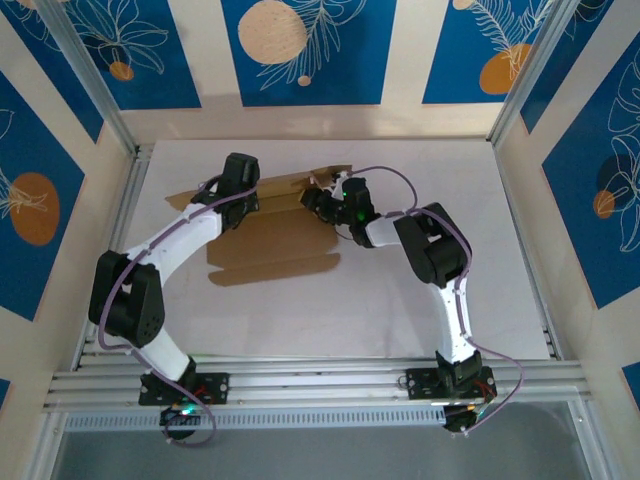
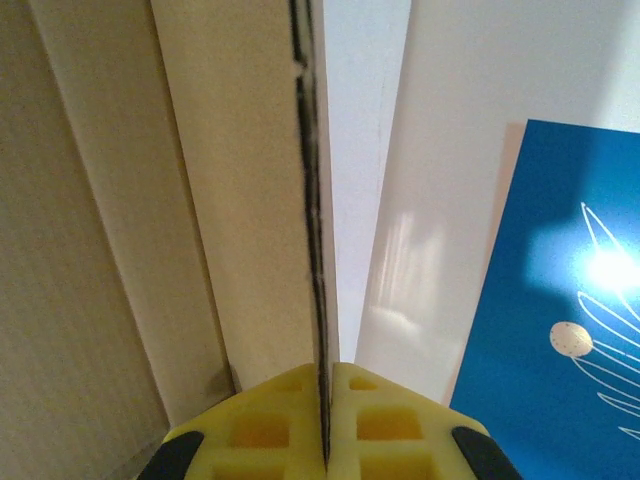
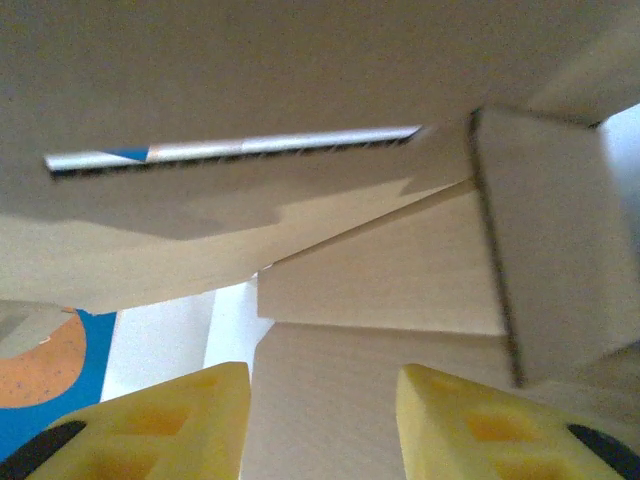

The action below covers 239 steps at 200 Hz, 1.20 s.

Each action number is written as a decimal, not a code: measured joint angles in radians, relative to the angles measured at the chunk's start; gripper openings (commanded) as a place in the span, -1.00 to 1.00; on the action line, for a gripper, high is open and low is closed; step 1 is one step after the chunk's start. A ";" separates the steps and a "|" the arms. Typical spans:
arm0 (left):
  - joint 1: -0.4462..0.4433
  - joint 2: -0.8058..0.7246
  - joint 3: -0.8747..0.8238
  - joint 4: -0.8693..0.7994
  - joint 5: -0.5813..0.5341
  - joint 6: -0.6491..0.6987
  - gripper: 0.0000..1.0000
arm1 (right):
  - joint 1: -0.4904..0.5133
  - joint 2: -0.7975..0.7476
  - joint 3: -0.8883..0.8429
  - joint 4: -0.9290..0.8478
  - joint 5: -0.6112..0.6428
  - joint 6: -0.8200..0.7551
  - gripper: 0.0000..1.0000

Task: Fold the paper box

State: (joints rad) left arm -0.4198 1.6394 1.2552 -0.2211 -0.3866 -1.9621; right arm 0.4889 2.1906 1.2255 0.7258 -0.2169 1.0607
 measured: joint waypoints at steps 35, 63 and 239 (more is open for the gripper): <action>0.000 0.002 -0.009 0.009 0.002 0.000 -1.00 | 0.016 0.024 0.023 -0.065 -0.019 -0.023 0.00; 0.000 0.004 -0.010 0.010 0.008 0.005 -1.00 | 0.006 -0.007 -0.047 -0.047 -0.018 -0.055 0.05; -0.001 0.013 0.000 -0.004 0.010 0.024 -1.00 | 0.069 -0.320 -0.201 -0.348 0.488 -0.492 -0.70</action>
State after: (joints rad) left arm -0.4210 1.6527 1.2556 -0.2253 -0.3763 -1.9381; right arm 0.5583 1.8706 1.0241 0.3779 0.2707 0.5682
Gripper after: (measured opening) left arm 0.050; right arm 0.176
